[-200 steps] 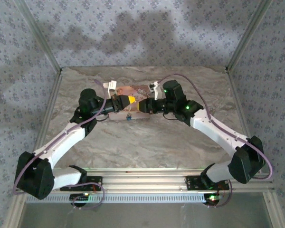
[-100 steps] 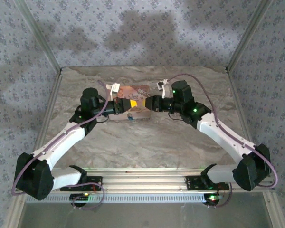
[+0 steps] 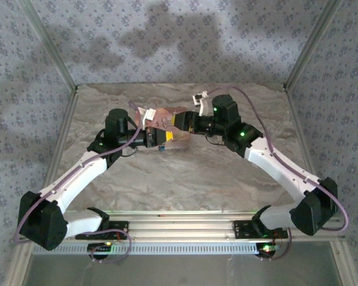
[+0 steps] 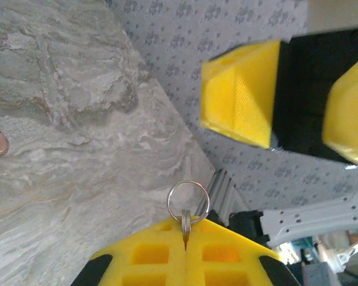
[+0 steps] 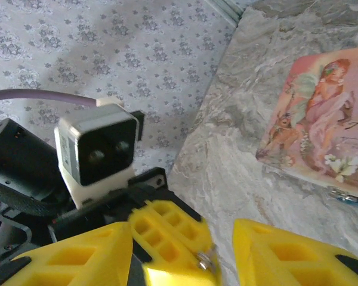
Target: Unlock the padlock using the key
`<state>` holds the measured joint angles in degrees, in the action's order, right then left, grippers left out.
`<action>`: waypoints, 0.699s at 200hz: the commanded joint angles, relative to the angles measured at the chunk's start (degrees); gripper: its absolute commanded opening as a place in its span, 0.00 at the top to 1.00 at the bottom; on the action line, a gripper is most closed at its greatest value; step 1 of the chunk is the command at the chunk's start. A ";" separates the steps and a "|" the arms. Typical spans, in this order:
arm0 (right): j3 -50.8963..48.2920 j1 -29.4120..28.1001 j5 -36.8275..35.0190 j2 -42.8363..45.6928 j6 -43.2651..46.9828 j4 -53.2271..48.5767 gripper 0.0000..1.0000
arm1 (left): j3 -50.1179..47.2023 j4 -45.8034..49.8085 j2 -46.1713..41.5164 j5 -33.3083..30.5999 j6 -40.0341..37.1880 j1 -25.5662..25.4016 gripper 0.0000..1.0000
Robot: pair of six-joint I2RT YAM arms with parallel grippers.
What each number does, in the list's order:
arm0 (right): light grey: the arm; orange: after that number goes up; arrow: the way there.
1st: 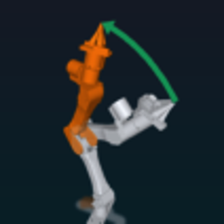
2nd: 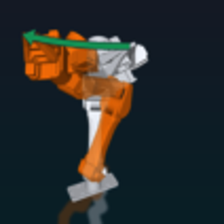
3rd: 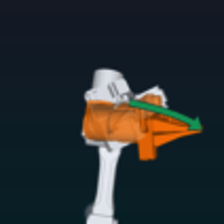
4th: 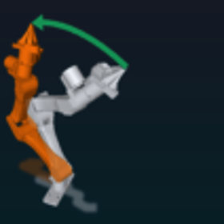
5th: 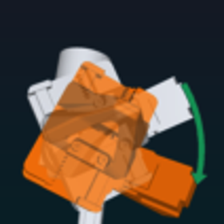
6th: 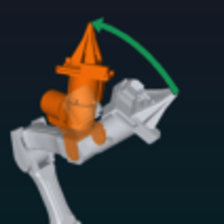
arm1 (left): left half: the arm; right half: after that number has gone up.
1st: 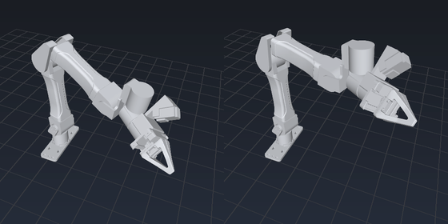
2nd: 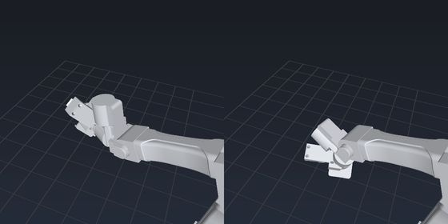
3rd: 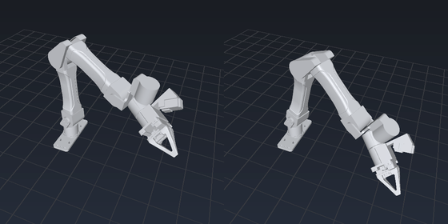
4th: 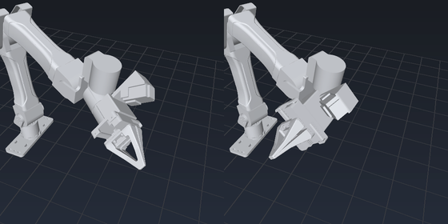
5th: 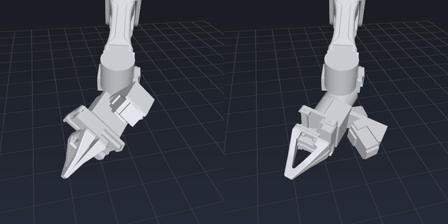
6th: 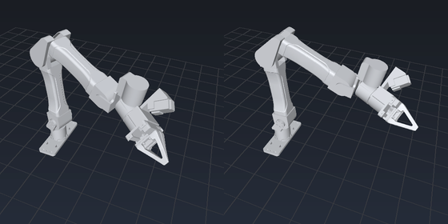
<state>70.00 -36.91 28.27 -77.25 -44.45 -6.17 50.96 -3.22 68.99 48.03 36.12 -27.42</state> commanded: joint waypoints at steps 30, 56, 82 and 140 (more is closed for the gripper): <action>4.95 -2.33 0.16 -4.69 -1.62 -7.98 0.53 | 2.30 4.44 -0.68 -3.00 -8.13 -1.35 1.00; 5.59 -2.54 -2.24 -5.10 -1.50 -11.21 0.53 | 2.26 5.63 -1.13 -4.08 -10.19 -1.34 1.00; 5.53 -2.52 -3.12 -5.44 -2.70 -12.89 0.51 | 2.19 6.92 -1.66 -5.28 -11.95 -1.41 1.00; 8.03 -4.60 -0.08 -8.69 -3.85 -14.58 0.54 | 2.62 10.08 -2.31 -8.56 -15.86 -1.39 1.00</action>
<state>75.44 -40.32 26.50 -84.16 -47.20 -18.57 51.13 4.75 68.31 41.06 23.88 -28.51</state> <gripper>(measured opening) 0.470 0.059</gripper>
